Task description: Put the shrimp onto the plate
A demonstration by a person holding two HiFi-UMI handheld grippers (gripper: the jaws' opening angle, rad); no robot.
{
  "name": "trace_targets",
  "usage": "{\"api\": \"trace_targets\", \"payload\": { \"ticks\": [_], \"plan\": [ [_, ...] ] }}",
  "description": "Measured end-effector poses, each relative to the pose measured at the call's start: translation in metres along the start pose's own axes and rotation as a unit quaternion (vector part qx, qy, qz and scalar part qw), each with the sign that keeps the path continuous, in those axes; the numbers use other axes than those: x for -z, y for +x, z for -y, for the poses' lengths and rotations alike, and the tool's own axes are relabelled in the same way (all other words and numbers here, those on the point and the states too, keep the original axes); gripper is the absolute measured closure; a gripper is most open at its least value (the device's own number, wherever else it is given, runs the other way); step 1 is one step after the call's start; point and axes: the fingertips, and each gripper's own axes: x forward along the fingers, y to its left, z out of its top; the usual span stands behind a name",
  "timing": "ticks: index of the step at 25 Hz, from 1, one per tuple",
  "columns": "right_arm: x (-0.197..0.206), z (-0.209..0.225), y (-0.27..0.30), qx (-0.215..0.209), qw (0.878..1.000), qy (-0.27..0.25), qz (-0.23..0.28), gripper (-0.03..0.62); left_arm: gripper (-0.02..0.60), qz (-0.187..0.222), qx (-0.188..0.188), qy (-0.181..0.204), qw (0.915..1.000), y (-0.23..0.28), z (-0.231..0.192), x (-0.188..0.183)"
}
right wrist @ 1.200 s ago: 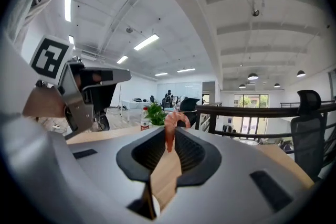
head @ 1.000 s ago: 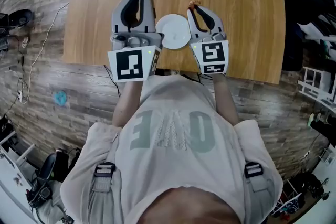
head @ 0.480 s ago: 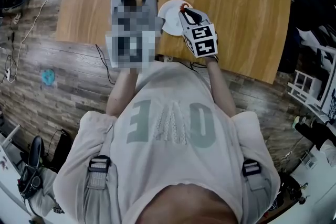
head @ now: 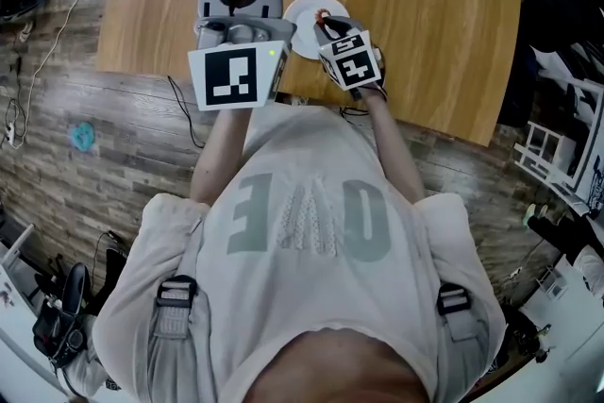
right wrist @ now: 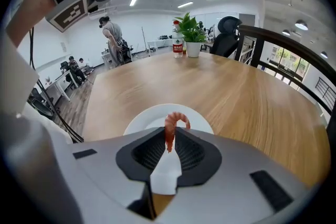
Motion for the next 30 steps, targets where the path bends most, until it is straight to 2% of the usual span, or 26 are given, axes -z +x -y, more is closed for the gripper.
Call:
{"api": "trace_targets", "payload": {
  "ticks": [4, 8, 16, 22, 24, 26, 28, 30],
  "plan": [
    [0.002, 0.000, -0.001, -0.001, 1.000, -0.015, -0.005, 0.528, 0.571, 0.004, 0.002, 0.002, 1.0000, 0.002, 0.005, -0.003],
    [-0.003, 0.002, -0.004, 0.011, 1.000, 0.001, 0.017, 0.526, 0.572, 0.002, 0.002, 0.003, 1.0000, -0.002, 0.005, -0.002],
    [0.002, 0.005, -0.002, 0.018, 1.000, 0.003, 0.002, 0.525, 0.572, 0.007, -0.002, 0.002, 1.0000, -0.004, 0.002, -0.003],
    [-0.017, 0.007, -0.012, 0.032, 0.999, 0.001, 0.026, 0.525, 0.572, 0.011, 0.001, 0.003, 0.9999, -0.007, -0.002, -0.007],
    [-0.034, 0.015, -0.022, 0.042, 0.998, -0.001, 0.047, 0.526, 0.572, 0.009, 0.004, 0.003, 0.9999, -0.008, -0.001, -0.007],
    [-0.063, 0.025, -0.039, 0.055, 0.994, 0.001, 0.090, 0.531, 0.572, 0.004, 0.007, 0.003, 1.0000, -0.008, 0.000, -0.006],
    [-0.100, 0.036, -0.066, 0.076, 0.986, 0.011, 0.149, 0.553, 0.572, 0.005, 0.012, 0.007, 0.9999, -0.007, 0.002, -0.008],
    [-0.136, 0.044, -0.100, 0.106, 0.972, 0.012, 0.211, 0.570, 0.572, 0.008, 0.018, 0.013, 0.9997, -0.006, 0.004, -0.012]
  ]
}}
